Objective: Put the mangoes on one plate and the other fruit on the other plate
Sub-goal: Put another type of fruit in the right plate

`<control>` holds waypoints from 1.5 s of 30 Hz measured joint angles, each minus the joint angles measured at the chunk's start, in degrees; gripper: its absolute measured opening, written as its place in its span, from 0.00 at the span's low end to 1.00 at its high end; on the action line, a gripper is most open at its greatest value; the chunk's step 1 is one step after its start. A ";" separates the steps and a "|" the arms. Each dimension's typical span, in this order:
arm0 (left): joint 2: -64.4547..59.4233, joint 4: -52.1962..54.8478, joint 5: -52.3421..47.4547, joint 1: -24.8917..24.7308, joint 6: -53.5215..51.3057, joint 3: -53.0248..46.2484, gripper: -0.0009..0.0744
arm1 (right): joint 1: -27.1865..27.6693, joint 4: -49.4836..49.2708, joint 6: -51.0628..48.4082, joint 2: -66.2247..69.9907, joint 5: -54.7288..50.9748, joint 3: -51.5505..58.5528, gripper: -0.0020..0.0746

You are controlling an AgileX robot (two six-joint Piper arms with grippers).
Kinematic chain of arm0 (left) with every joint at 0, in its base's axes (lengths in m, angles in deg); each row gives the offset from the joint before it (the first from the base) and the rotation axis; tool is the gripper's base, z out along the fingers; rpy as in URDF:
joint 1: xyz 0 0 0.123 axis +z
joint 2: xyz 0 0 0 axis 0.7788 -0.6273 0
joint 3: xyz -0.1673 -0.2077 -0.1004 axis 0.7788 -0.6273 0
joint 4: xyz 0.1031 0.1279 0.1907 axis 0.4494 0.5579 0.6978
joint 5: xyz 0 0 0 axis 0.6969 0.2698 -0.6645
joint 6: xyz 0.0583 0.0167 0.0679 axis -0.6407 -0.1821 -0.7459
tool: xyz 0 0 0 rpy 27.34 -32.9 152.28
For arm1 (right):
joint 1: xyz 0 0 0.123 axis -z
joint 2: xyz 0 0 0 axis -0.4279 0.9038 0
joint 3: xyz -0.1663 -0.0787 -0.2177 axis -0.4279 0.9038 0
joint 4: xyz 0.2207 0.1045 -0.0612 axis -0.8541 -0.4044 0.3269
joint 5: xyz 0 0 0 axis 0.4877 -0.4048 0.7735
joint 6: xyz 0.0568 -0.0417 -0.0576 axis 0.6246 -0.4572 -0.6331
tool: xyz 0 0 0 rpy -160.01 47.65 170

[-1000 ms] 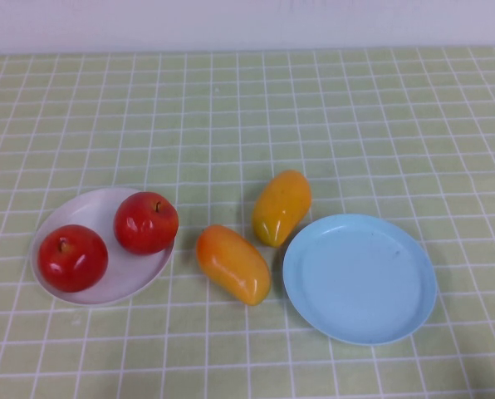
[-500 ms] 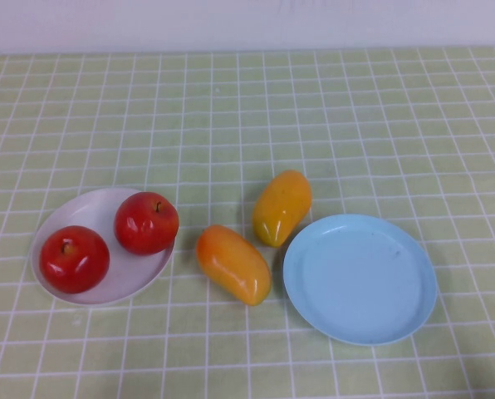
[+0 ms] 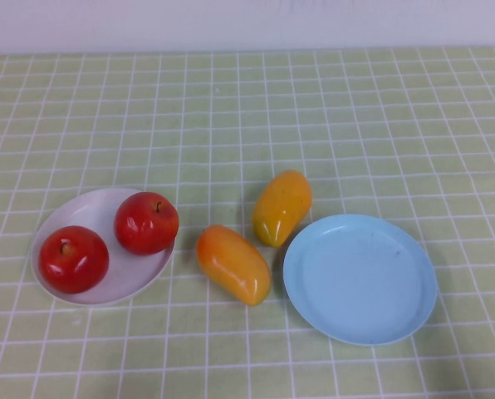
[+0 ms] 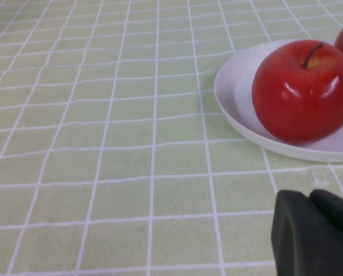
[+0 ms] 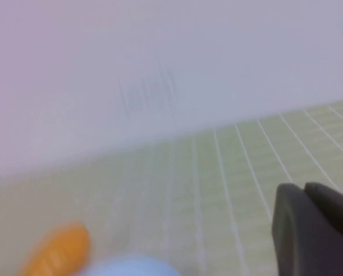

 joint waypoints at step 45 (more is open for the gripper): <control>0.10 0.00 0.00 0.00 0.00 0.00 0.02 | -21.38 -3.57 -2.01 76.97 -49.22 -62.21 0.01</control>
